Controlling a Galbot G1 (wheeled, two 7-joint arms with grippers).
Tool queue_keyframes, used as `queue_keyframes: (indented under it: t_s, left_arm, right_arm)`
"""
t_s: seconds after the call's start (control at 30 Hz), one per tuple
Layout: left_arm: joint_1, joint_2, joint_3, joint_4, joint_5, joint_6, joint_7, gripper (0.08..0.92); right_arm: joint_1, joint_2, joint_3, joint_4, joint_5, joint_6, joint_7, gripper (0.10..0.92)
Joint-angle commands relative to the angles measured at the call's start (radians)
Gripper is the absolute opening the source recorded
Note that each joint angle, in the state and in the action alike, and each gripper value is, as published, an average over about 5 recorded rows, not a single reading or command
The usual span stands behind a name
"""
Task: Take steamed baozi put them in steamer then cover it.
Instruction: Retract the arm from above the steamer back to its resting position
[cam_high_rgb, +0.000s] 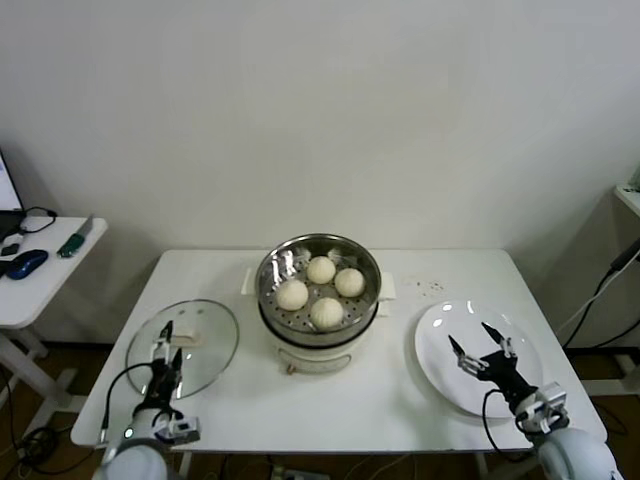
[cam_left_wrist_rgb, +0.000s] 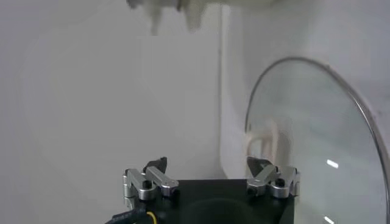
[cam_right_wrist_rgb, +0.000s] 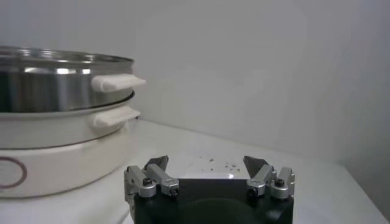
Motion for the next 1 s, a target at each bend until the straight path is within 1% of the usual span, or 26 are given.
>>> queue_keyframes:
  t_s: [0.03,0.33,0.87,0.93,1.0]
  left_arm:
    - [-0.143,0.019,0.023,0.221,0.042,-0.015,-0.029,0.823]
    - [-0.211,0.027,0.039,0.275,0.019,-0.03,-0.058,0.823]
    - [-0.281,0.041,0.068,0.338,0.011,-0.037,-0.066,0.823]
    - [-0.28,0.042,0.068,0.338,0.005,-0.043,-0.068,0.815]
    - [-0.278,0.041,0.068,0.339,0.001,-0.048,-0.07,0.783]
  right_arm:
    - [-0.04,0.027,0.031,0.0,-0.055,0.008,-0.031,0.823]
    - [-0.06,0.034,0.04,-0.001,-0.086,0.02,-0.043,0.823]
    - [-0.057,0.065,0.036,-0.015,-0.126,0.029,-0.054,0.823]
    - [-0.055,0.069,0.033,-0.018,-0.131,0.029,-0.055,0.823]
    - [-0.051,0.073,0.03,-0.021,-0.138,0.03,-0.056,0.823]
